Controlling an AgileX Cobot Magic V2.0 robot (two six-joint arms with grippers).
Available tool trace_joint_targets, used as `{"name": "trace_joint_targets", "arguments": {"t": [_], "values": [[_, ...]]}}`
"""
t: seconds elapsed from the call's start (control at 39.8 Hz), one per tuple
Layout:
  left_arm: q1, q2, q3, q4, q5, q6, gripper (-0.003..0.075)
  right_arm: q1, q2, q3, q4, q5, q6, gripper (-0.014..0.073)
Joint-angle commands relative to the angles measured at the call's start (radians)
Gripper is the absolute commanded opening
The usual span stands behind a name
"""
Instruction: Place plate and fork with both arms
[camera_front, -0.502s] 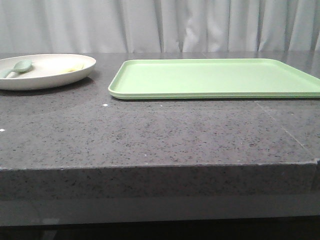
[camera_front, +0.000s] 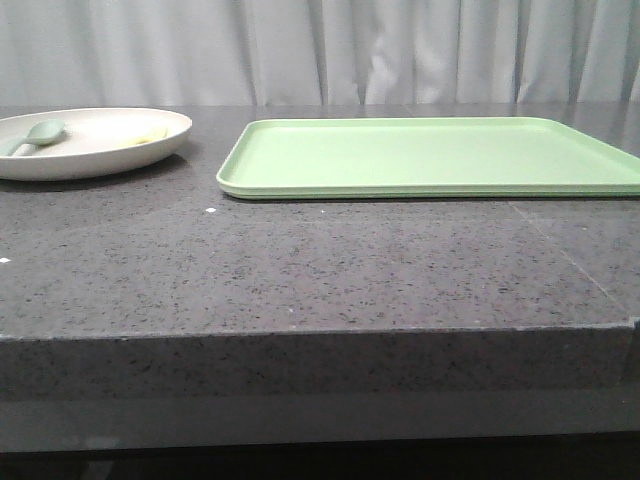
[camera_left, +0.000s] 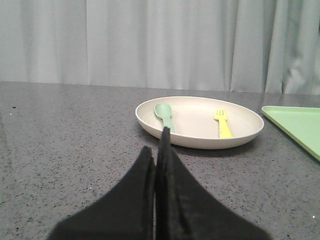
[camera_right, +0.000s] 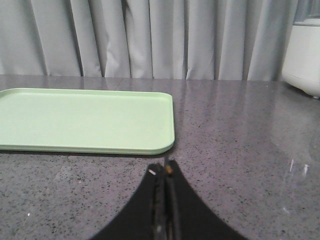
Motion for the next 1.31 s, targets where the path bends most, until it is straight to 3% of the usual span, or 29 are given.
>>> {"name": "trace_joint_targets", "arguments": {"t": [0.0,0.25,0.38,0.65,0.93,1.28], "values": [[-0.001,-0.021,0.001,-0.003,-0.081,-0.009,-0.0018,-0.001,-0.018,-0.003,-0.001,-0.078,0.0,-0.0068],[-0.001,-0.021,0.001,-0.003,-0.14,-0.009,-0.0018,-0.001,-0.018,-0.004,0.001,-0.104,0.0,-0.0068],[-0.001,-0.021,-0.063,-0.008,-0.152,-0.009,-0.0018,-0.001,-0.018,-0.084,0.022,-0.078,0.0,-0.0068],[-0.001,0.066,-0.392,-0.008,0.074,-0.009,-0.0018,-0.001,0.057,-0.37,0.017,0.153,0.0,-0.0068],[-0.001,0.303,-0.721,-0.008,0.428,-0.009,-0.0018,-0.001,0.293,-0.606,0.014,0.311,0.0,-0.0068],[-0.001,0.489,-0.755,-0.008,0.439,-0.009,-0.0018,-0.001,0.54,-0.646,0.008,0.342,0.0,-0.0068]]}}
